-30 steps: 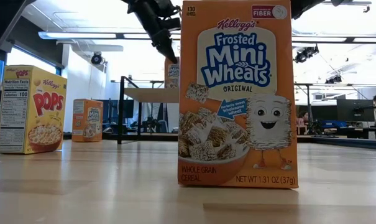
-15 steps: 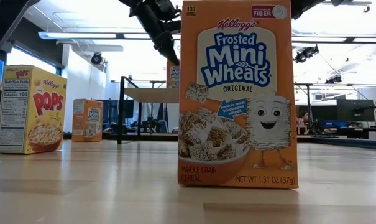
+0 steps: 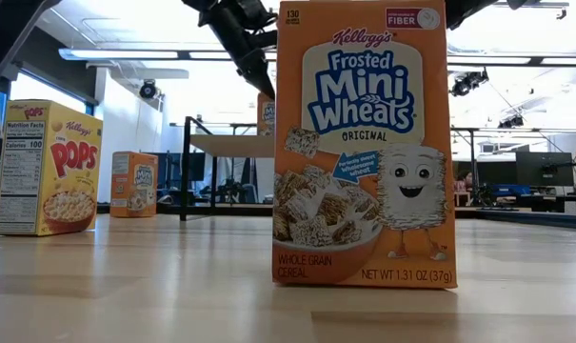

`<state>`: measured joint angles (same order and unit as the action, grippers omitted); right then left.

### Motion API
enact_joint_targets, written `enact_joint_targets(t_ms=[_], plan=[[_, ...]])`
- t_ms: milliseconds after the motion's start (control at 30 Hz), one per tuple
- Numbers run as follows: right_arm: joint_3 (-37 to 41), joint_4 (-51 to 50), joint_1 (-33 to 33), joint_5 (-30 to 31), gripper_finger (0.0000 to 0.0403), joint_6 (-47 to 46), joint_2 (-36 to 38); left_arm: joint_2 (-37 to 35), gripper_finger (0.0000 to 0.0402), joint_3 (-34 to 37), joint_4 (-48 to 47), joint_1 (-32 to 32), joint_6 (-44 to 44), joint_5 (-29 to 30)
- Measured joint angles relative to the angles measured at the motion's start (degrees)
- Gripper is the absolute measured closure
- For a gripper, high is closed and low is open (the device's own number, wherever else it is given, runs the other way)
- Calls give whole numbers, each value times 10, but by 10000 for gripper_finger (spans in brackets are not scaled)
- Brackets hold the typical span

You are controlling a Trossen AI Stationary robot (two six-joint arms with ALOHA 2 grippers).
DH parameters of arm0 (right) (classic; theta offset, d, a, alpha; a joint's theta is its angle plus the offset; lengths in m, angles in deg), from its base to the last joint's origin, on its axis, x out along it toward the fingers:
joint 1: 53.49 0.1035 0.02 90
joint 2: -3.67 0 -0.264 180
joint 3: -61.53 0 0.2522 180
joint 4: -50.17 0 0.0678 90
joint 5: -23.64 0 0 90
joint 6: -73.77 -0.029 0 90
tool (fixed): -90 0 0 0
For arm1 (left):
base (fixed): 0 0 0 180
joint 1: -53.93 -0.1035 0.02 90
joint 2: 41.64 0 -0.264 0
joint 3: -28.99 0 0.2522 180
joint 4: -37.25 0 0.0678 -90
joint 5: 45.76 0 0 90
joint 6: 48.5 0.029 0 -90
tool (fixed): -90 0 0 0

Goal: Stack cereal on shelf
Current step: Put the middle right orange cereal box on the shelf, then put the bottom orange cereal box on the shelf aligned with the other orange cereal box

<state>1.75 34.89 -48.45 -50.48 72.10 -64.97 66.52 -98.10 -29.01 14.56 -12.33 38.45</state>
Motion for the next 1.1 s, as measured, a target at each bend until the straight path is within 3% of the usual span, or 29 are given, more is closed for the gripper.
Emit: enact_joint_targets(t_ms=[333,533,667,800,967,1100], plan=[[0,0,0,0,197,0,0,-23,160,0,1,-3,5,18],[0,0,0,21,197,2,0,-76,168,0,-44,5,18,-17],[0,0,0,32,197,5,0,-119,205,13,-51,22,-25,-72],[0,0,0,21,199,-13,0,-187,277,99,9,36,-33,-158],[0,0,0,-1,223,-35,0,-295,375,291,196,75,-70,-161],[0,0,0,-22,260,-49,0,-383,394,456,375,102,-127,-154]])
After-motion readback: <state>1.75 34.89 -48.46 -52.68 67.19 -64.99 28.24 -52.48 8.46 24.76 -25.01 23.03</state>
